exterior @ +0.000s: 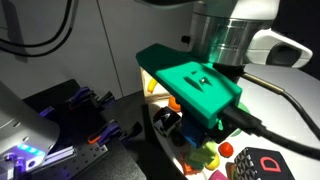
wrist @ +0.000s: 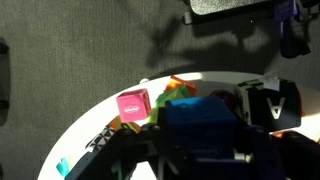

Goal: Put the banana onto the tray

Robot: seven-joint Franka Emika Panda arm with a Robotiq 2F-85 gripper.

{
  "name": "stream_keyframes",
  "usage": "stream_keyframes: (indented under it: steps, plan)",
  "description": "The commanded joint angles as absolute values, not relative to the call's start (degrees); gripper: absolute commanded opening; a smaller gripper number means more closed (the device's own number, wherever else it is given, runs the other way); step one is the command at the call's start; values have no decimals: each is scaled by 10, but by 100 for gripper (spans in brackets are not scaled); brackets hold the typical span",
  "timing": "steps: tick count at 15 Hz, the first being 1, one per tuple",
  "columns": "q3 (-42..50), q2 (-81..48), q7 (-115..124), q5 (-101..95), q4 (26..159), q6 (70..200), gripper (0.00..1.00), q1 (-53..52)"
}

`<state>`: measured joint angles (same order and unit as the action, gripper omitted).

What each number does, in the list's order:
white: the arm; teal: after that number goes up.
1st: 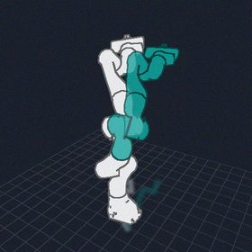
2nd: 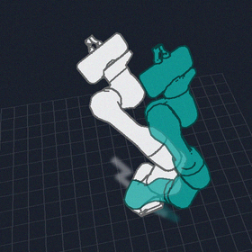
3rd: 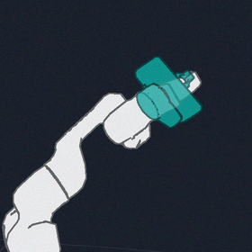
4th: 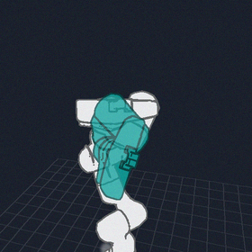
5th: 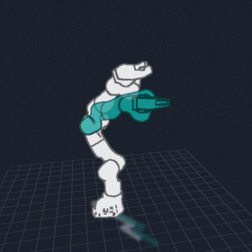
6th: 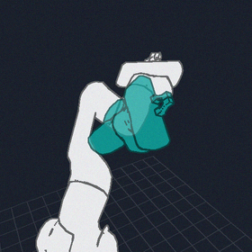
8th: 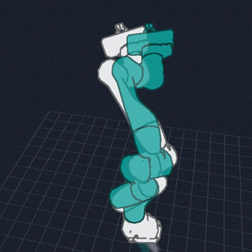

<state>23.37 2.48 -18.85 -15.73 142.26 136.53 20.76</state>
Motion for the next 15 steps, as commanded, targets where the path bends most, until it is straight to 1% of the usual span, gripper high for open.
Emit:
stream_keyframes:
  steps: [1,15]
  plan:
    - [238,20,-209,-137,1428,1389,34,218]
    - [236,-27,-208,-94,1415,1446,34,221]
